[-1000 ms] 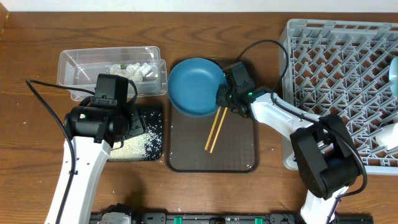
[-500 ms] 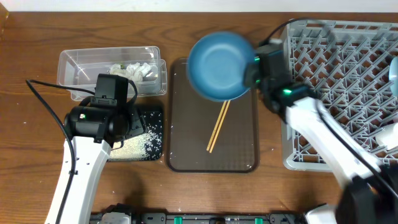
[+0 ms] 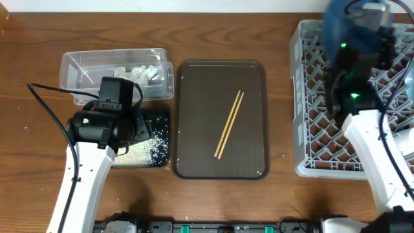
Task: Sort waste into correct bins and load items into the dishwasher rack
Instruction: 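Carry the blue plate right and stand it in the dish rack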
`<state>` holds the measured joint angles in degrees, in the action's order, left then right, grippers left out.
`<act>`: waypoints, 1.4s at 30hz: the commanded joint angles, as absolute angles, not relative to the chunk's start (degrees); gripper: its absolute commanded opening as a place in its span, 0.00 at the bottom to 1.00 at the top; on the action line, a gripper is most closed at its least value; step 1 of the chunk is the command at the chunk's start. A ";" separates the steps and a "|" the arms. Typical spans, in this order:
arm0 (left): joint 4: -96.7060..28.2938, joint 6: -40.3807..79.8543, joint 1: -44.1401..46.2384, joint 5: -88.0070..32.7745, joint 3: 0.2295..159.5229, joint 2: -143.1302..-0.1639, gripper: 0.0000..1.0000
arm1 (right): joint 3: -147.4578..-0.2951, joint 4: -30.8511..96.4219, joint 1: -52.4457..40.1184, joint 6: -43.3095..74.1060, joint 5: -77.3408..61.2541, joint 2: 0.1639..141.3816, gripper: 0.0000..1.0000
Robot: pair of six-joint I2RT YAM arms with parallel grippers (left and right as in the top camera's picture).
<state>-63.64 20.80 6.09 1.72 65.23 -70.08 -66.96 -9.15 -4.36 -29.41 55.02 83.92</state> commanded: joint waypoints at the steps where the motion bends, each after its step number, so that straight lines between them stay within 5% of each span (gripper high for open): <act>1: -63.83 21.12 5.80 1.96 65.10 -70.08 0.73 | -67.44 -11.70 -1.04 -41.74 59.35 86.54 0.01; 12: -63.83 21.12 5.80 1.93 65.10 -70.08 0.73 | -67.44 -14.28 4.34 -44.47 65.34 96.88 0.01; 27: -63.46 21.34 5.80 1.93 65.10 -70.08 0.73 | -67.44 -11.40 -0.12 -39.27 69.45 99.02 0.04; 36: -63.66 21.32 5.80 1.93 65.10 -70.08 0.73 | -67.44 10.22 -6.24 -17.08 68.95 99.02 0.40; 42: -64.05 21.32 5.80 1.93 65.10 -70.08 0.73 | -67.44 13.30 -6.20 -13.96 68.55 98.41 0.68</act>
